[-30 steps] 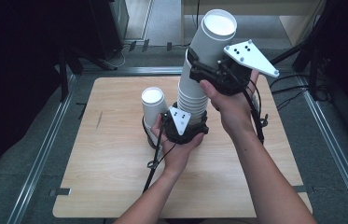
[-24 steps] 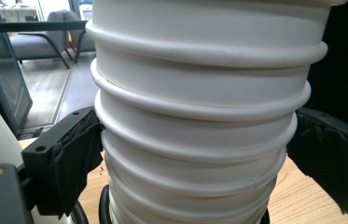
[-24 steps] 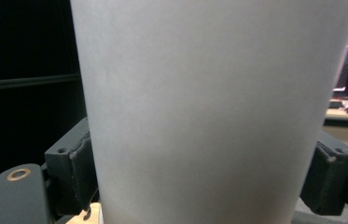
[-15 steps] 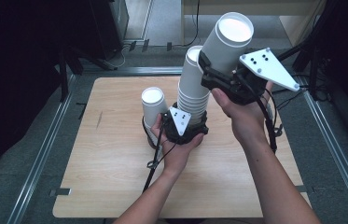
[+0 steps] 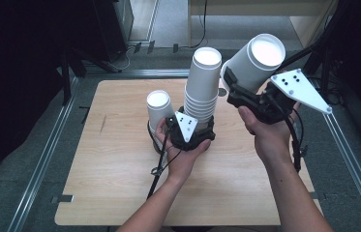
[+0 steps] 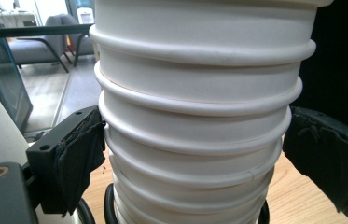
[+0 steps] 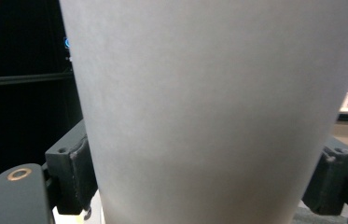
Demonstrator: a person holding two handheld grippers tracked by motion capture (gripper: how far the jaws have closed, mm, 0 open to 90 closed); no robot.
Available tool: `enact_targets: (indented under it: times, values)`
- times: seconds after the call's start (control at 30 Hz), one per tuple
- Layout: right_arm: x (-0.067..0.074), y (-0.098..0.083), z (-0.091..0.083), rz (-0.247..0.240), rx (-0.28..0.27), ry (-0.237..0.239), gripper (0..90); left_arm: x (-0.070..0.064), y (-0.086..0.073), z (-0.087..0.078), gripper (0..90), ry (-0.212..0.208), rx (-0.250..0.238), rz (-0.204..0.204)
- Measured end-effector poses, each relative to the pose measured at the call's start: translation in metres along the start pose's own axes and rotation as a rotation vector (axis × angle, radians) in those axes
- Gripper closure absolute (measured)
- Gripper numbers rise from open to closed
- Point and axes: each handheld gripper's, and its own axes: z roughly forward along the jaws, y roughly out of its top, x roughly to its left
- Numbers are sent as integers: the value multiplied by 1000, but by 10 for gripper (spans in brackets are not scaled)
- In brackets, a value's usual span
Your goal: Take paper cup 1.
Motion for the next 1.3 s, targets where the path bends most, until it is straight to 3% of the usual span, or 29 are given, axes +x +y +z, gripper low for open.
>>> enact_targets:
  times: [0.27,0.5,0.93,1.3]
  values:
    - [-12,-9,-12,0,17,-29,155,1,1,-11,59,-29,-15,2]
    - [-18,-34,-22,-27,61,-51,156,0,-4,-30,59,-70,-12,13]
    - [-21,-76,-35,-66,125,-37,156,8,-22,-64,59,-105,24,3]
    - [-17,-115,-44,-48,190,-17,162,20,-30,-90,59,-113,52,-14]
